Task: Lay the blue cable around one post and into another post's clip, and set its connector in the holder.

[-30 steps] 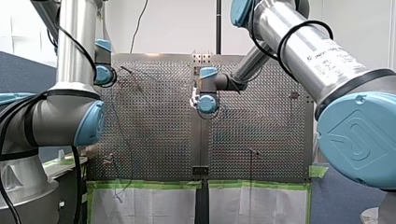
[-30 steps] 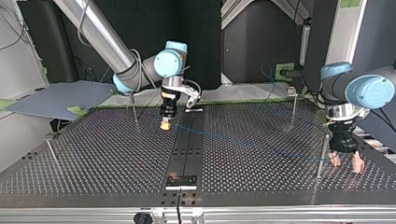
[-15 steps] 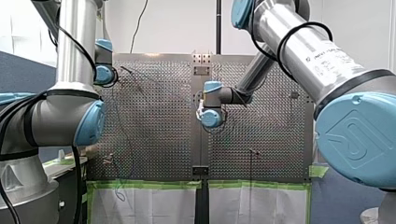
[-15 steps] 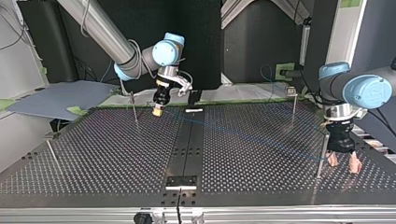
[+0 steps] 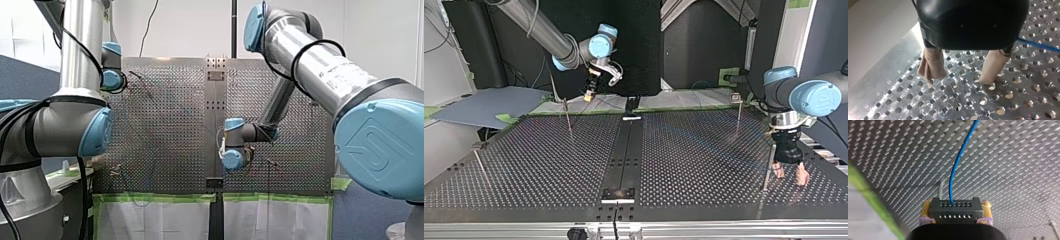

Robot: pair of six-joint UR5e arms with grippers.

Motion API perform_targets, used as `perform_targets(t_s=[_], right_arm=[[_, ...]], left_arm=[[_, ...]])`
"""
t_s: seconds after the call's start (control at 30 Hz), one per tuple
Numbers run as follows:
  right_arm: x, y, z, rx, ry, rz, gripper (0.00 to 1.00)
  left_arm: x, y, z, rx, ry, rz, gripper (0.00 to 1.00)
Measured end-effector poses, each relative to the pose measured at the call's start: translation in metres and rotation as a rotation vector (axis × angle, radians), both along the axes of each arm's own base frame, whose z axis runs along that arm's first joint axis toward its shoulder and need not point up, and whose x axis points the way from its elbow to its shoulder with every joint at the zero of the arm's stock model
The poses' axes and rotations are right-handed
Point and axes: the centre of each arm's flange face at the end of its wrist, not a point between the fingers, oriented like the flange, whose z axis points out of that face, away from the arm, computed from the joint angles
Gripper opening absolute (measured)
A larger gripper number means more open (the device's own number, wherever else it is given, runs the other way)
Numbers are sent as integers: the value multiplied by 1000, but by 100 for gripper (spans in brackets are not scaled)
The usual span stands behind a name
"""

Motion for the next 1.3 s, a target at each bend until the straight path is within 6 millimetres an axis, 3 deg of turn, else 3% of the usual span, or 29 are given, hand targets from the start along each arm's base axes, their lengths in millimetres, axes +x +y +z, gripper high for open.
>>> perform_targets(t_s=[0.27,0.37,0.97,1.3], right_arm=[[-53,0,-69,65,52,-28,1],[-71,-2,-83,78,59,-29,1],[-172,-10,-116,101,64,-27,1],[-221,-6,-121,97,68,-24,1]], left_arm=[[0,-4,0,8,3,-1,100],[0,-4,0,7,3,-1,100],[0,-5,0,10,2,-2,100],[0,-5,0,10,3,-2,100]])
